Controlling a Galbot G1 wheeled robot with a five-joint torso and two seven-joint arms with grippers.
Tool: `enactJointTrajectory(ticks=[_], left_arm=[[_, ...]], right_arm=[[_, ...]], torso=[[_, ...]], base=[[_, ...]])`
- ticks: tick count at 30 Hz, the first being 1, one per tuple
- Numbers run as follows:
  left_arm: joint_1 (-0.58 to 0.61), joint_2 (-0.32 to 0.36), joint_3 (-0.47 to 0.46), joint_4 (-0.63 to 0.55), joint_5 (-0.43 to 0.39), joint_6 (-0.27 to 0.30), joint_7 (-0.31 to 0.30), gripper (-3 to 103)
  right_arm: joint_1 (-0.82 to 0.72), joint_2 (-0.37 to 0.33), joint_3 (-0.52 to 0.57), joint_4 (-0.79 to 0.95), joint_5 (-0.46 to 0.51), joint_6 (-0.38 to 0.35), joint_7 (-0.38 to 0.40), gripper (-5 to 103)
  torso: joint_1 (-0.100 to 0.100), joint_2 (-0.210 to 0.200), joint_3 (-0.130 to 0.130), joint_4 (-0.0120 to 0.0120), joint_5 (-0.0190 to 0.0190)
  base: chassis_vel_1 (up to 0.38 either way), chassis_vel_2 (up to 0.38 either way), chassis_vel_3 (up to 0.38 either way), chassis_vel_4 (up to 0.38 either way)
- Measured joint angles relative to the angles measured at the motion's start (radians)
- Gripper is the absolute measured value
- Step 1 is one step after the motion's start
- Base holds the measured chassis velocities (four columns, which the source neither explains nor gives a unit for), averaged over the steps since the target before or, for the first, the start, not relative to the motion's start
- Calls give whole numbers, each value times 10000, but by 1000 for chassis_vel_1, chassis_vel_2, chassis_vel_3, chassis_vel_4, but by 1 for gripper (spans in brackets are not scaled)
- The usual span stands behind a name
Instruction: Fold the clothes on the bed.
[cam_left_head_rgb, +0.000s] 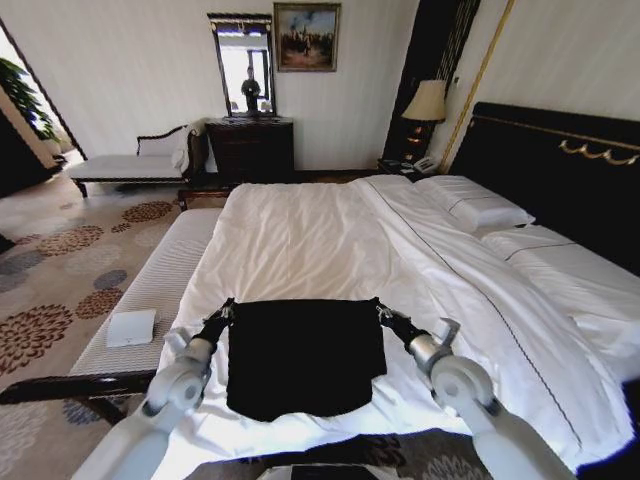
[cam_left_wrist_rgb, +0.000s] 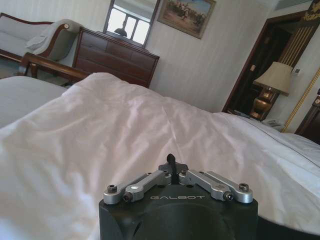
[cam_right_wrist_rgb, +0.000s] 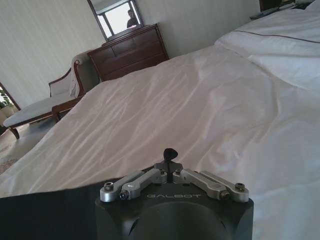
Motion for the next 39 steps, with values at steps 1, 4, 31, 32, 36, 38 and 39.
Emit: enactJointTrajectory(ticks=[1,4,31,32,36,38,39], left_arm=[[0,0,0,0,0,0,0,2],[-1037,-401,724,1359,76,-112,92,2],[-4010,-2052,2174,6243,1234,-1526,1380,2],[-3884,-2069,2092,6108,1334,-1611,1444,2],[-3397,-2062,1834,5566,1435,-1780,1546,2],[-3108,-2044,1642,5341,1470,-1881,1613,2],[-2856,-2033,1487,5177,1481,-1956,1679,2]], right_arm=[[0,0,0,0,0,0,0,0],[1015,112,-588,-1284,-172,325,-251,0],[2899,1426,-1670,-6189,-4310,4155,-1860,0],[2814,1482,-1634,-6179,-4515,4347,-1889,0],[2376,1609,-1452,-6015,-5127,4842,-1981,0],[2056,1656,-1291,-5909,-5476,5127,-2129,0],[1768,1684,-1160,-5802,-5722,5314,-2230,0]], torso=[[0,0,0,0,0],[0,0,0,4,-2],[-4,3,-4,3,-2],[-4,3,-4,4,-1],[-2,2,-4,3,-1],[-3,3,-4,3,0],[-4,3,-5,3,-2]], base=[[0,0,0,0],[0,0,0,0],[0,0,0,0],[0,0,0,0],[0,0,0,0],[0,0,0,0],[0,0,0,0]])
